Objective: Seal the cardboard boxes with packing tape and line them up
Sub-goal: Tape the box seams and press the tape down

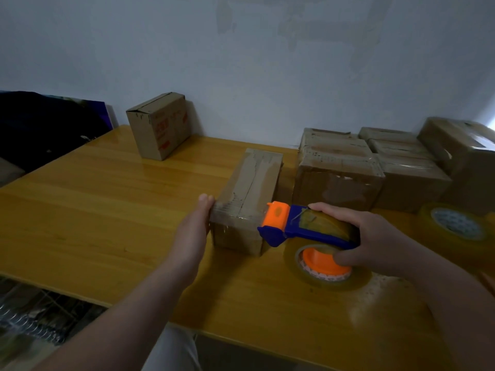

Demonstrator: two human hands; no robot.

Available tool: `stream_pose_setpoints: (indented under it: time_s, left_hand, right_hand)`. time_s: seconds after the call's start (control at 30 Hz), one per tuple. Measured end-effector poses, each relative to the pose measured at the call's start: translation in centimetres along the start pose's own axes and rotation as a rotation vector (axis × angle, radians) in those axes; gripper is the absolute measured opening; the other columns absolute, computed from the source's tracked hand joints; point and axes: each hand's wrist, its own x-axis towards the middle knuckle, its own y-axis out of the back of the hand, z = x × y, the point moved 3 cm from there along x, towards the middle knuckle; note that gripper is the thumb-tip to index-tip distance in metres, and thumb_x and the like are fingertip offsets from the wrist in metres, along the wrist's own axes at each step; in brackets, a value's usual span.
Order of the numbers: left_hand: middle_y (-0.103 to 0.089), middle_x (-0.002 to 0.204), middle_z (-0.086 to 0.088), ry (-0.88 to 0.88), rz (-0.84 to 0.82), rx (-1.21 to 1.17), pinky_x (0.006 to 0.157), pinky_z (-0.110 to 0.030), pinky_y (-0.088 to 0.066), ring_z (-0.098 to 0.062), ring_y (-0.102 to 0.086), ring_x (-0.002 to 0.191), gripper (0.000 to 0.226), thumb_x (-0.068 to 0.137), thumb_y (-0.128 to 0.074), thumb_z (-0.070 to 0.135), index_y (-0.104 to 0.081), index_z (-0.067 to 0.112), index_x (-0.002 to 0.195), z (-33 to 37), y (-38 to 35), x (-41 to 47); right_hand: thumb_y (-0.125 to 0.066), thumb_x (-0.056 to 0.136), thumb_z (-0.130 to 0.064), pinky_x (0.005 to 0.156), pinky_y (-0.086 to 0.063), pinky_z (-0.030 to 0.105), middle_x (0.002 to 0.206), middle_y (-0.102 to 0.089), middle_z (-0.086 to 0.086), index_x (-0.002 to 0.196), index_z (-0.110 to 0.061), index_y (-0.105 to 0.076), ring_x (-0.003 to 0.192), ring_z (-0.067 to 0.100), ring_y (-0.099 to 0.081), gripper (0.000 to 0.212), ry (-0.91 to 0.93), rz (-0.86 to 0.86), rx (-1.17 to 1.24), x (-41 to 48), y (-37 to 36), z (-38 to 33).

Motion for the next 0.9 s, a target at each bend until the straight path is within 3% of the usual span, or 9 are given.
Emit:
stream_pose_setpoints:
  time_s: [0.1,0.3,0.4,0.47,0.53,0.6,0.7,0.9]
  left_hand:
    - [-0.037,0.151,-0.002,0.000,-0.008,-0.017,0.113,-0.039,-0.022,-0.021,-0.034,0.137,0.058,0.096,-0.021,0.058,-0.040,0.030,0.143,-0.5,-0.1,-0.5]
    - [-0.042,0.147,-0.007,0.059,-0.079,0.185,0.113,-0.042,-0.025,-0.022,-0.038,0.136,0.067,0.097,-0.014,0.057,-0.044,0.016,0.141,-0.7,0.9,-0.5]
    - [-0.023,0.157,-0.001,-0.213,0.048,0.536,0.114,-0.035,-0.015,-0.017,-0.019,0.144,0.072,0.093,-0.011,0.064,-0.030,0.020,0.148,0.7,1.4,-0.7]
    - [-0.004,0.158,0.008,-0.433,-0.009,0.883,0.117,-0.036,-0.003,-0.009,0.002,0.146,0.088,0.082,0.005,0.077,-0.015,0.025,0.151,1.3,0.6,-1.1]
    - [0.002,0.158,0.010,-0.515,-0.076,1.200,0.117,-0.040,0.007,-0.008,0.012,0.144,0.103,0.067,0.022,0.078,-0.007,0.026,0.151,1.2,-0.3,-1.2]
    - [0.003,0.160,0.005,-0.529,-0.092,1.364,0.117,-0.042,0.010,-0.011,0.014,0.145,0.107,0.064,0.026,0.075,-0.003,0.023,0.152,1.4,-1.0,-1.3]
    - [0.001,0.161,0.002,-0.567,-0.147,1.426,0.116,-0.042,0.012,-0.012,0.008,0.146,0.115,0.058,0.031,0.078,-0.002,0.022,0.152,1.8,-2.1,-1.9]
    - [-0.008,0.160,0.001,-0.671,-0.293,1.364,0.114,-0.028,0.006,-0.012,-0.001,0.147,0.109,0.065,0.019,0.083,-0.006,0.022,0.152,1.7,-3.7,-2.1]
  right_hand:
    - [-0.075,0.075,-0.004,0.052,-0.046,0.018,0.108,-0.058,-0.010,0.123,-0.062,-0.033,0.059,0.006,-0.059,0.086,0.003,0.002,0.032,0.0,-0.3,0.2]
    - [-0.075,0.074,-0.004,0.053,-0.047,0.018,0.106,-0.059,-0.007,0.124,-0.062,-0.033,0.062,0.007,-0.061,0.087,0.003,0.011,0.055,0.0,-0.4,0.4]
    - [-0.075,0.075,-0.005,0.053,-0.050,0.021,0.107,-0.059,-0.008,0.126,-0.062,-0.034,0.067,0.016,-0.063,0.087,-0.003,0.012,0.058,-0.1,-0.5,0.4]
    - [-0.075,0.075,-0.005,0.053,-0.050,0.022,0.107,-0.060,-0.008,0.125,-0.063,-0.034,0.065,0.017,-0.062,0.087,0.000,0.017,0.063,-0.1,-0.5,0.5]
    - [-0.075,0.074,-0.005,0.052,-0.048,0.021,0.106,-0.061,-0.007,0.124,-0.063,-0.034,0.060,0.012,-0.060,0.086,0.009,0.021,0.063,-0.2,-0.4,0.5]
    - [-0.075,0.074,-0.005,0.052,-0.047,0.021,0.106,-0.061,-0.007,0.124,-0.062,-0.034,0.059,0.009,-0.059,0.086,0.014,0.021,0.063,-0.2,-0.4,0.4]
    - [-0.075,0.074,-0.005,0.052,-0.047,0.019,0.108,-0.058,-0.008,0.126,-0.061,-0.033,0.061,0.007,-0.060,0.087,0.017,0.023,0.056,-0.1,-0.5,0.4]
    - [-0.075,0.075,-0.006,0.052,-0.047,0.019,0.107,-0.058,-0.008,0.121,-0.064,-0.032,0.061,0.007,-0.060,0.086,0.043,0.040,0.046,-0.3,-0.5,0.3]
